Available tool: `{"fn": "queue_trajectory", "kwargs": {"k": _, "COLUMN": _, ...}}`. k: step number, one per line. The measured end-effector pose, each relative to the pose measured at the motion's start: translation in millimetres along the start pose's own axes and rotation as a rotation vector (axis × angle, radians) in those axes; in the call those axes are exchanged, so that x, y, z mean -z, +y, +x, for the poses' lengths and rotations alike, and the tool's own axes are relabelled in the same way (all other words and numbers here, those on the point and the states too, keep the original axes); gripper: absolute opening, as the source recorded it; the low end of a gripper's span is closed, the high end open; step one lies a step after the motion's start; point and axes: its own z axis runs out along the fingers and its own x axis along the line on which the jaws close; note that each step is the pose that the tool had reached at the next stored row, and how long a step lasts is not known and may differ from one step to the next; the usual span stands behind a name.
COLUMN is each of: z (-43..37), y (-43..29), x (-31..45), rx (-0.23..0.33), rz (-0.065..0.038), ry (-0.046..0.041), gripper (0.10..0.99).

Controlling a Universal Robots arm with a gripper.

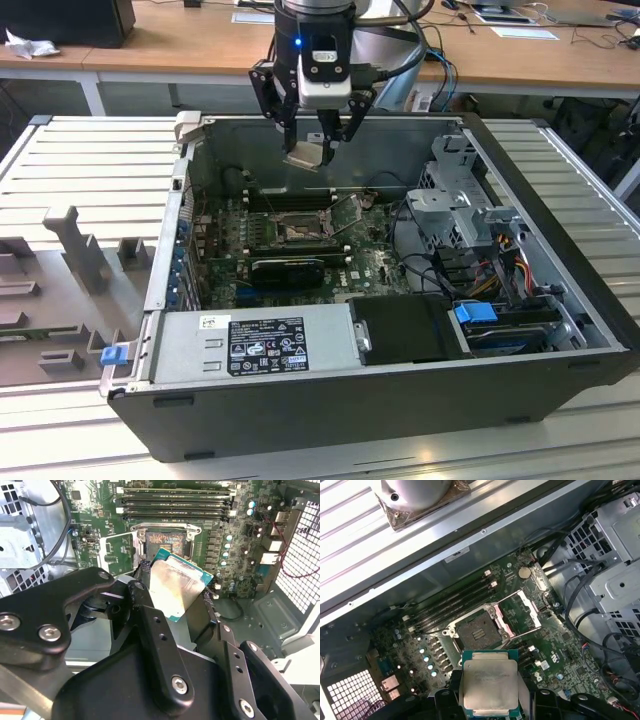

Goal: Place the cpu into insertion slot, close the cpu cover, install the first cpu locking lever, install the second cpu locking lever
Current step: 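Place the cpu into insertion slot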

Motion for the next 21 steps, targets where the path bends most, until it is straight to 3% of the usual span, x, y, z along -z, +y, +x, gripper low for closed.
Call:
{"fn": "queue_trajectory", "kwargs": {"k": 12, "z": 0.0, "y": -0.1, "x": -0.9, "rx": -0.036, "rz": -0.001, "ry": -0.0033, "gripper": 0.525}}
{"fn": "queue_trajectory", "kwargs": {"k": 21, "z": 0.0, "y": -0.2, "x": -2.6, "rx": -0.135, "rz": -0.002, "ry": -0.0121, "gripper": 0.525}}
